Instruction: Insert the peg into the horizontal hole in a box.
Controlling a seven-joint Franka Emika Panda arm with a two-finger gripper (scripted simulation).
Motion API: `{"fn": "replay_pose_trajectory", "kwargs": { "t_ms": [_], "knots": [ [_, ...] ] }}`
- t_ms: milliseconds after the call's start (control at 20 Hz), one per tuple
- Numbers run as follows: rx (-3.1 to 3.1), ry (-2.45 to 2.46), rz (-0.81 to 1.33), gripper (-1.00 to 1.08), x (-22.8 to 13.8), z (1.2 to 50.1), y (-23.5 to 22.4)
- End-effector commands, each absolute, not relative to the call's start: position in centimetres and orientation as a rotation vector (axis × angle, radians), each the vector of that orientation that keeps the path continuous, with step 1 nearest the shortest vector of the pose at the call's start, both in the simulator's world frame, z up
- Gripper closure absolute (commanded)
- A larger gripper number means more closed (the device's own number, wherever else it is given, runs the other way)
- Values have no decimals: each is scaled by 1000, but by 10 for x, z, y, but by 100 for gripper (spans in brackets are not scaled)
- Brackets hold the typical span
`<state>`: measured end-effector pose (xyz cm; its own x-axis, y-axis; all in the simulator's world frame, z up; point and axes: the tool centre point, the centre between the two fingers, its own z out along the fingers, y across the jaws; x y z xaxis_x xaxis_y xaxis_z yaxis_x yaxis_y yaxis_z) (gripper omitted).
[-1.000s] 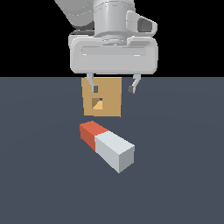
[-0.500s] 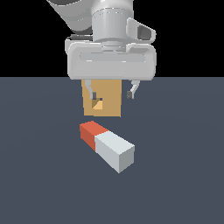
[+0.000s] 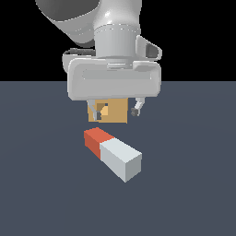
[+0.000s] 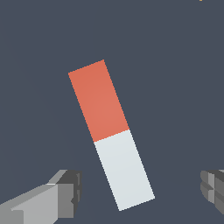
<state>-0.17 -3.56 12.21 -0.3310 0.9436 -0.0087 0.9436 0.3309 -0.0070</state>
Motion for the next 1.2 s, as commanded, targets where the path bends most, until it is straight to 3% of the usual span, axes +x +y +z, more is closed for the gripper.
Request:
{"fn": "replay_pose_trajectory", "kwargs": {
  "t_ms": [0,1150],
  "knots": [
    [1738,2614,-13,-92,-2,114,-41],
    [1332,2845,0,-92,5,74,-66]
  ]
}}
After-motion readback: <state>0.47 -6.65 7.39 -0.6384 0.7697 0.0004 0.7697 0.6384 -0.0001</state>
